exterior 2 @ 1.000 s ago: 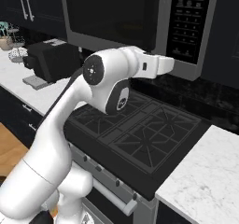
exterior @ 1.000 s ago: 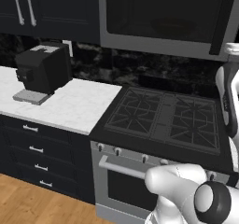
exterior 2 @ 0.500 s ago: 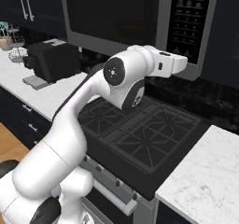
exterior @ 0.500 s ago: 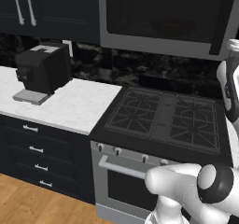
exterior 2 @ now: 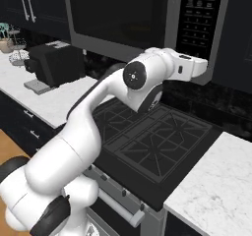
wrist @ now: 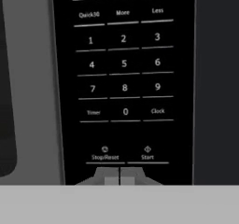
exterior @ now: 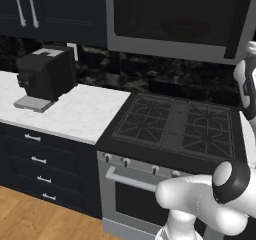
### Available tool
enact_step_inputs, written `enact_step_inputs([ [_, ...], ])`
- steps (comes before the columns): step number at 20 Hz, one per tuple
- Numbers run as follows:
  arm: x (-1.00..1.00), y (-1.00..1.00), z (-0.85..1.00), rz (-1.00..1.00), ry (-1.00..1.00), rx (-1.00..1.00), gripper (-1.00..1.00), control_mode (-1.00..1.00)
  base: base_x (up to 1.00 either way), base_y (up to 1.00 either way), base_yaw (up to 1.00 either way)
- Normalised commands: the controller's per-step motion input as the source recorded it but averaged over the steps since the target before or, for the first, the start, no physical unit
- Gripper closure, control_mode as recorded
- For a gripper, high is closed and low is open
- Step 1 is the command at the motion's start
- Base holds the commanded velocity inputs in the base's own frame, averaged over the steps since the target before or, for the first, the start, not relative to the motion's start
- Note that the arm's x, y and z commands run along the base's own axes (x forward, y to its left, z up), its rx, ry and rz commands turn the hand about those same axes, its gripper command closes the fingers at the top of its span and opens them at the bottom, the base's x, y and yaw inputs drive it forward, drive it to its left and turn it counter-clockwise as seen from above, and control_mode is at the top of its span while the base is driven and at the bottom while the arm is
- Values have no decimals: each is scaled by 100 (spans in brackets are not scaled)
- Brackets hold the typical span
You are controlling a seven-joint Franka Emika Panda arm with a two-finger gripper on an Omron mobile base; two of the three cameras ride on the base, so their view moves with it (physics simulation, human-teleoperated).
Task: Pick the corn from the sink and place it in the bowl. Then pick the bowl and place it in the microwave. Then close the microwave door and press the start button.
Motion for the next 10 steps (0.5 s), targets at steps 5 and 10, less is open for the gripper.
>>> enact_step_inputs([
  [5, 28, -23, 0, 0, 0, 0, 100, -100, 0, 0, 0],
  [10, 7, -21, -4, 0, 0, 1, 100, -100, 0, 0, 0],
])
